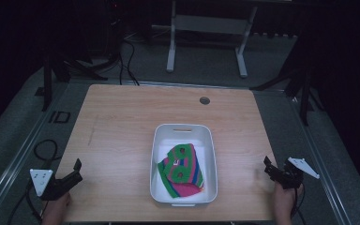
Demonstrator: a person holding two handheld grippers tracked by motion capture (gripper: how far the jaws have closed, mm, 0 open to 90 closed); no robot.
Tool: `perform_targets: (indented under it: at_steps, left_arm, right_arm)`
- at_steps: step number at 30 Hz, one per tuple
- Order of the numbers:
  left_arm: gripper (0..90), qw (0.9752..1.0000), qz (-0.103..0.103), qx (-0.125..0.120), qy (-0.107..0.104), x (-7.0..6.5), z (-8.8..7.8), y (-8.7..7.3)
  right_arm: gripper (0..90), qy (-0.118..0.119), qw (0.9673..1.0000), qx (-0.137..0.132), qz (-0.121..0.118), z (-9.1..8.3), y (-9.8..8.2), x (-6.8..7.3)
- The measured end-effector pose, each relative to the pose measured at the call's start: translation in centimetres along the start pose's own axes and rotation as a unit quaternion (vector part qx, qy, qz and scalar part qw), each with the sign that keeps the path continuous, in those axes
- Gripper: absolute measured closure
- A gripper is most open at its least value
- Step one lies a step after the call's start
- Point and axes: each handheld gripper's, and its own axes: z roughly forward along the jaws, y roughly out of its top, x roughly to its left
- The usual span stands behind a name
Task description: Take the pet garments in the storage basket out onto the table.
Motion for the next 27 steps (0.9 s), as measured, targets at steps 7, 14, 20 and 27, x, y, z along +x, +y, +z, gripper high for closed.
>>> perform_targets:
  at_steps: [7,14,20,27]
  left_arm:
    - [0.9,1.0,0.001,0.0,0.0,0.0,0.0,0.0]
    - [0.9,1.0,0.001,0.0,0.0,0.0,0.0,0.0]
    - [0.9,1.0,-0.001,0.001,-0.002,0.0,0.0,0.0]
    - [0.9,1.0,-0.002,0.002,-0.003,0.1,0.1,0.0]
  right_arm:
    - [13.3,0.002,1.0,0.004,-0.004,0.0,0.0,0.1]
    - [13.5,0.004,0.9999,0.004,-0.01,0.1,0.0,0.2]
    - [13.7,0.042,0.9985,0.024,-0.023,0.4,0.2,0.2]
    - [14.5,0.194,0.9713,0.114,-0.079,1.6,0.7,-0.6]
